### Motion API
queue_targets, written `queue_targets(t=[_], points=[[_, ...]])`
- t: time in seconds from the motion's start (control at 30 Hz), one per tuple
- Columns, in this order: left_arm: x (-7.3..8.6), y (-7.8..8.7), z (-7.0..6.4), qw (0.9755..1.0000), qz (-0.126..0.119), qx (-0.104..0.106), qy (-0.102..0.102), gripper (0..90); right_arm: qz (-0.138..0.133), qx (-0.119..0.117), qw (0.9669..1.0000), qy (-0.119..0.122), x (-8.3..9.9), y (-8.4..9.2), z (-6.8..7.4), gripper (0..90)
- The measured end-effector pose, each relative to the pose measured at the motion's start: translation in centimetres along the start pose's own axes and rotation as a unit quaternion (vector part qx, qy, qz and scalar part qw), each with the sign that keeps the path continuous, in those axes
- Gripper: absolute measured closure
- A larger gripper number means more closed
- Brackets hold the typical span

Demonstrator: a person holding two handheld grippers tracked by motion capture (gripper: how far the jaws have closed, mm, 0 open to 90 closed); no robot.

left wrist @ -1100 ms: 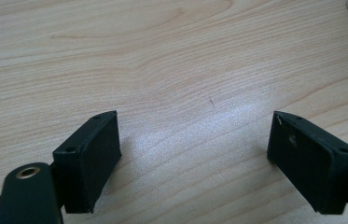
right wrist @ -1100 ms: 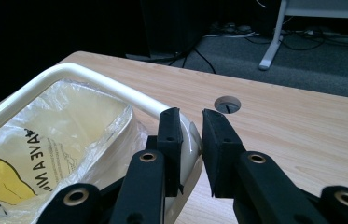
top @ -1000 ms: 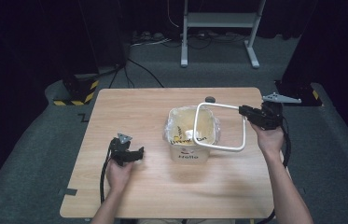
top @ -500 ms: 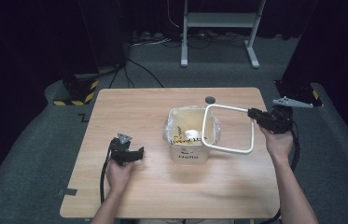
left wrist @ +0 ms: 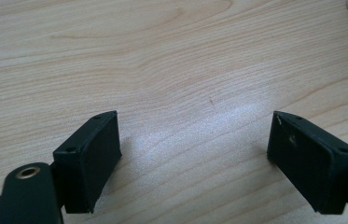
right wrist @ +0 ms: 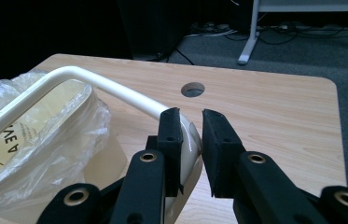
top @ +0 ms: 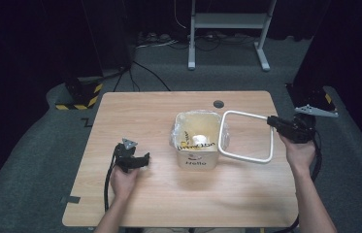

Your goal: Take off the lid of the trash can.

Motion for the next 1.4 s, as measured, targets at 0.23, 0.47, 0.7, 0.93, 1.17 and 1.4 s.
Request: queue_targets(t=[0.23, 0.47, 0.7, 0.93, 1.17, 1.4], points=[[0.0, 0.0, 0.0, 1.0, 0.0, 0.0, 0.0, 17.4, -0.002, 0.008, 1.0, -0.004, 0.6, 0.9, -0.9, 78.0], [0.0, 0.0, 0.0, 1.0, 0.0, 0.0, 0.0, 17.3, -0.001, 0.012, 0.9999, -0.008, 1.2, 1.6, -1.5, 78.0], [0.0, 0.0, 0.0, 1.0, 0.0, 0.0, 0.0, 17.4, -0.001, 0.019, 0.9998, -0.004, 1.7, 2.1, -1.9, 78.0], [0.0, 0.0, 0.0, 1.0, 0.0, 0.0, 0.0, 17.4, -0.002, 0.017, 0.9998, -0.01, 2.4, 2.3, -2.1, 78.0], [0.0, 0.0, 0.0, 1.0, 0.0, 0.0, 0.0, 17.4, 0.0, 0.018, 0.9998, -0.011, 2.9, 2.1, -2.1, 78.0], [0.0, 0.0, 0.0, 1.0, 0.0, 0.0, 0.0, 17.5, 0.0, 0.019, 0.9997, -0.017, 3.7, 2.1, -2.3, 78.0]])
Point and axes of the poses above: each handheld gripper's, and its own axes: y roughly backward along the jaws, x roughly out of its underside, z roughly to its left, the point moved 5 cm from there along -y, roughly forward along the jaws, and after that the axes turned 2 degrees about -x, right-handed, at the moved point
